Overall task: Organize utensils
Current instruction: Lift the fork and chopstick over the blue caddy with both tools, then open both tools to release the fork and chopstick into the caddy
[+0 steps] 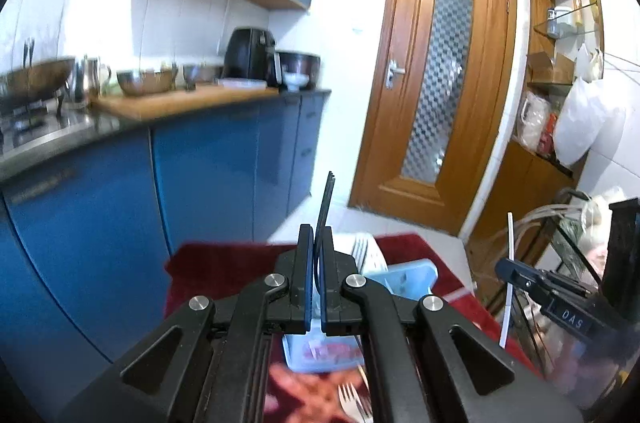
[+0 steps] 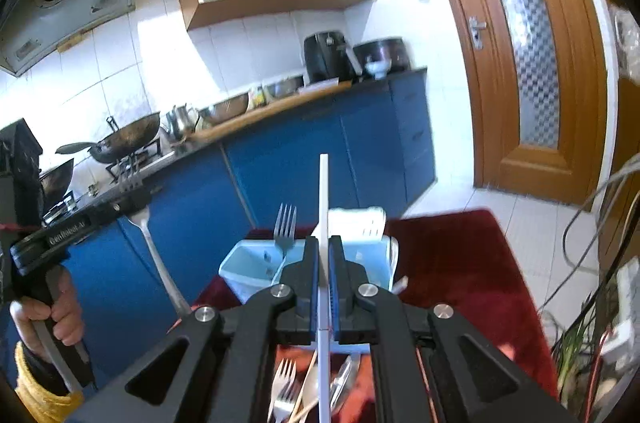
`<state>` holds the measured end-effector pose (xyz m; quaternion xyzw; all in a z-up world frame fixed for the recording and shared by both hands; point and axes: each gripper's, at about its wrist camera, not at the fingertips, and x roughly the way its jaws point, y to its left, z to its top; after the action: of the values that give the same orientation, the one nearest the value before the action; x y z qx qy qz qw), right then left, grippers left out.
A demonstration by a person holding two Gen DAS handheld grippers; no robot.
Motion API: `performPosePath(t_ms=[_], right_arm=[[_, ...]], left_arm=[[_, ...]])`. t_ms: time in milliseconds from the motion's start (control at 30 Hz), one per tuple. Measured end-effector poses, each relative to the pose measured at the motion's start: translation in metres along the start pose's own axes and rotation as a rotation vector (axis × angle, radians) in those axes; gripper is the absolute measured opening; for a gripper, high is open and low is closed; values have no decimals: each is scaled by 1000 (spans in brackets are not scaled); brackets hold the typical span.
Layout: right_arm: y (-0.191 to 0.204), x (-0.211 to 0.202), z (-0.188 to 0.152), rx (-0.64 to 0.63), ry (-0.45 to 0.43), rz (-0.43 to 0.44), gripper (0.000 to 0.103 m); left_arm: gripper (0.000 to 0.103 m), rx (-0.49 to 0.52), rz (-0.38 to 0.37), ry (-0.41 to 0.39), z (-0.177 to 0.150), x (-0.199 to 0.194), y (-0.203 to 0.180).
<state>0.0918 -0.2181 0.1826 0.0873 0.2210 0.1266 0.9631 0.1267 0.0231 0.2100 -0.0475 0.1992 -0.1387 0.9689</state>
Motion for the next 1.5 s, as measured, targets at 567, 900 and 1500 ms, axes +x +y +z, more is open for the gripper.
performPosePath(t_ms=[567,900,1500], right_arm=[[-1,64,22,-49,-183,-87,6],[-17,107,-2,-44,-141,-122,6],[-14,111,-26,-52,-31,-31,24]], left_arm=[[0,145,178,-97,35,64,-17],[0,133,162,-31,-1,112,-7],[1,50,56,146,-63,156,3]])
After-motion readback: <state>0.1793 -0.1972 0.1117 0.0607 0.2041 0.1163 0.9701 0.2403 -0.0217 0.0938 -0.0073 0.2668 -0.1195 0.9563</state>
